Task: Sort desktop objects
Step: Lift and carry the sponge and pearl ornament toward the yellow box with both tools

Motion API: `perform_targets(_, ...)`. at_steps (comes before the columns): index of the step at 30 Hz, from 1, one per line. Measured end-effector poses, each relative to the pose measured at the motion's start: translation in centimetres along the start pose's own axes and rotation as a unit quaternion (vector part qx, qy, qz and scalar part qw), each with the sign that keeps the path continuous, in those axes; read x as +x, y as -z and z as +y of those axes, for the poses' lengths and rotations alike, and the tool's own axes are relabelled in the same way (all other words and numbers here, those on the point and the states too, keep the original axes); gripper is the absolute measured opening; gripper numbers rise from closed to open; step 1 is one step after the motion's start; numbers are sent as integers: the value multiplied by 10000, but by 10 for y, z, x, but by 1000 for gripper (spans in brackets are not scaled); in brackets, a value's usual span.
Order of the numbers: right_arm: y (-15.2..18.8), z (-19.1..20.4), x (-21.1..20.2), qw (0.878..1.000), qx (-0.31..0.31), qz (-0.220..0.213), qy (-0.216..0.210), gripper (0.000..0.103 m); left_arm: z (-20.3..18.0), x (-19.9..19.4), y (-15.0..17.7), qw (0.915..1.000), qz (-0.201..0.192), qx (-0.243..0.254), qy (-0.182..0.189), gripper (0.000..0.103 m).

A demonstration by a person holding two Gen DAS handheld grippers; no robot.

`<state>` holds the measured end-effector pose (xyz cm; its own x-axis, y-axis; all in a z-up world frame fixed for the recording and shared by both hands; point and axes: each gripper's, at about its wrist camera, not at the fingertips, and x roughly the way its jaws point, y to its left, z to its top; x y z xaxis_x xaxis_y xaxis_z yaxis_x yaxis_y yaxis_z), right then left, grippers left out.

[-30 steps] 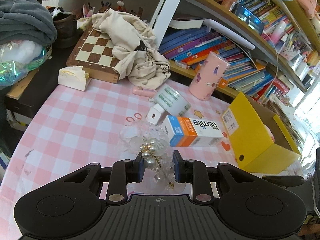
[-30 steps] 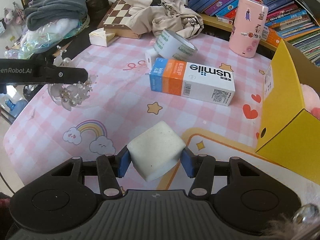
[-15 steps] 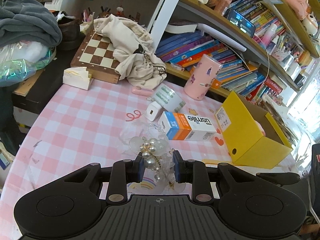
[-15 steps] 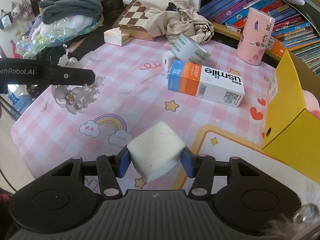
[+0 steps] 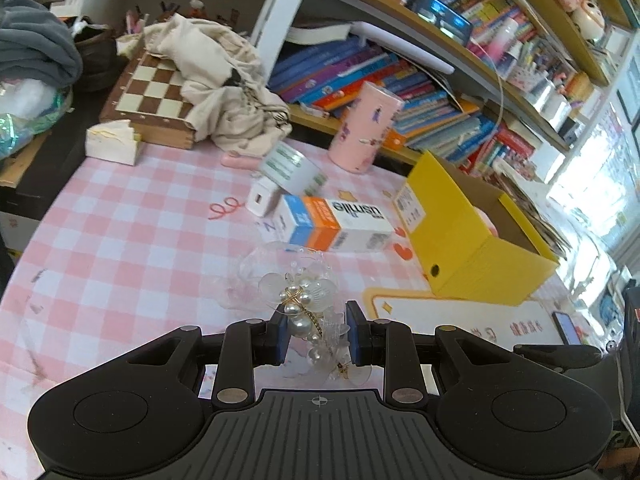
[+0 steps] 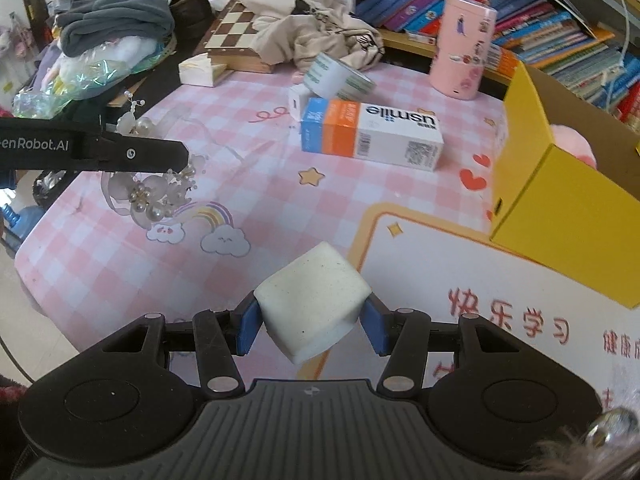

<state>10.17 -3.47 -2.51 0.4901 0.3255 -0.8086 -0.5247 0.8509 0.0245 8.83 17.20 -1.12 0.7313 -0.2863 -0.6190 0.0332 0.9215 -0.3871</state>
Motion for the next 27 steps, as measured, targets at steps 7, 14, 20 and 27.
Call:
perform_targets(7,10,-1,-5,9999,120,12,61,50,-8,0,6,9998,84,114,102,26)
perform_targets(14,10,-1,-8,9999,70,-14,88,50,-12,0,4,9998,56,124,116,26)
perform_targets(20,15,-13,-14,9995,221,-28,228,50,-23,8,5,9992,153,236,276,26)
perform_targets(27,24,-29,-24,9983,429,-56,380,50,-40,18,4,9979,245,403,437,26)
